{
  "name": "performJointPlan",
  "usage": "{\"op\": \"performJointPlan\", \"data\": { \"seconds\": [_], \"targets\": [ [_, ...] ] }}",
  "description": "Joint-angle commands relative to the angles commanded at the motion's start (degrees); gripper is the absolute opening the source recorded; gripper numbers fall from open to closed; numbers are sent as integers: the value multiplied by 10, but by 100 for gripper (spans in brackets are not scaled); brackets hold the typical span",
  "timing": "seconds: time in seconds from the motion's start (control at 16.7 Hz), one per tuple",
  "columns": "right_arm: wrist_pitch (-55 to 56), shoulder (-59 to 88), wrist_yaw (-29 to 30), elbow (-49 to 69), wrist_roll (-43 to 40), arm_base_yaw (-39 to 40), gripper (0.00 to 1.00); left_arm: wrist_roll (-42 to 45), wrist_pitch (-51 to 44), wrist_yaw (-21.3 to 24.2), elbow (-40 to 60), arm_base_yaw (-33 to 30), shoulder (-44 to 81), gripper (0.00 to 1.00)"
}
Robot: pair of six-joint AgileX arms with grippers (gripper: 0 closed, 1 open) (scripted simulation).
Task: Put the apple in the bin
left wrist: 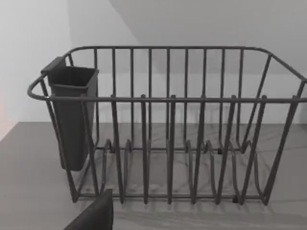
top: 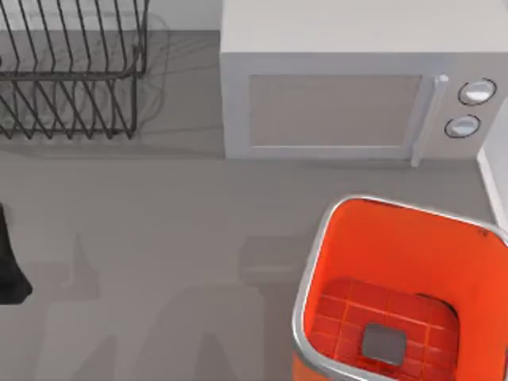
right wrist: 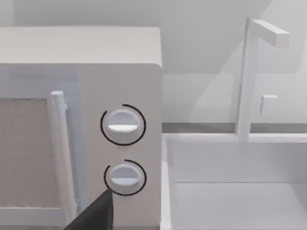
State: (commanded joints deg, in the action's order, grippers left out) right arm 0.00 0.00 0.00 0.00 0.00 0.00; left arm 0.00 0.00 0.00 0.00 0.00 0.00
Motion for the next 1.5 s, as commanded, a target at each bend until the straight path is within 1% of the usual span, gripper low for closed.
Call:
{"op": "performJointPlan", "data": {
  "seconds": [0.24, 0.48, 0.72, 1.02, 1.26, 1.5],
  "targets": [
    [0, 0, 0, 0, 0, 0, 100, 12, -6, -2, 12, -1, 17, 100],
    [0, 0, 0, 0, 0, 0, 100, 85, -50, -7, 81, -6, 120, 100],
    [0, 0, 0, 0, 0, 0, 100, 211, -144, -8, 191, -11, 304, 100],
    [0, 0, 0, 0, 0, 0, 100, 403, -316, -6, 346, -7, 582, 100],
    [0, 0, 0, 0, 0, 0, 100, 559, -458, -6, 478, 8, 801, 100],
    [0, 0, 0, 0, 0, 0, 100, 692, -561, -13, 615, 31, 975, 100]
  ]
}}
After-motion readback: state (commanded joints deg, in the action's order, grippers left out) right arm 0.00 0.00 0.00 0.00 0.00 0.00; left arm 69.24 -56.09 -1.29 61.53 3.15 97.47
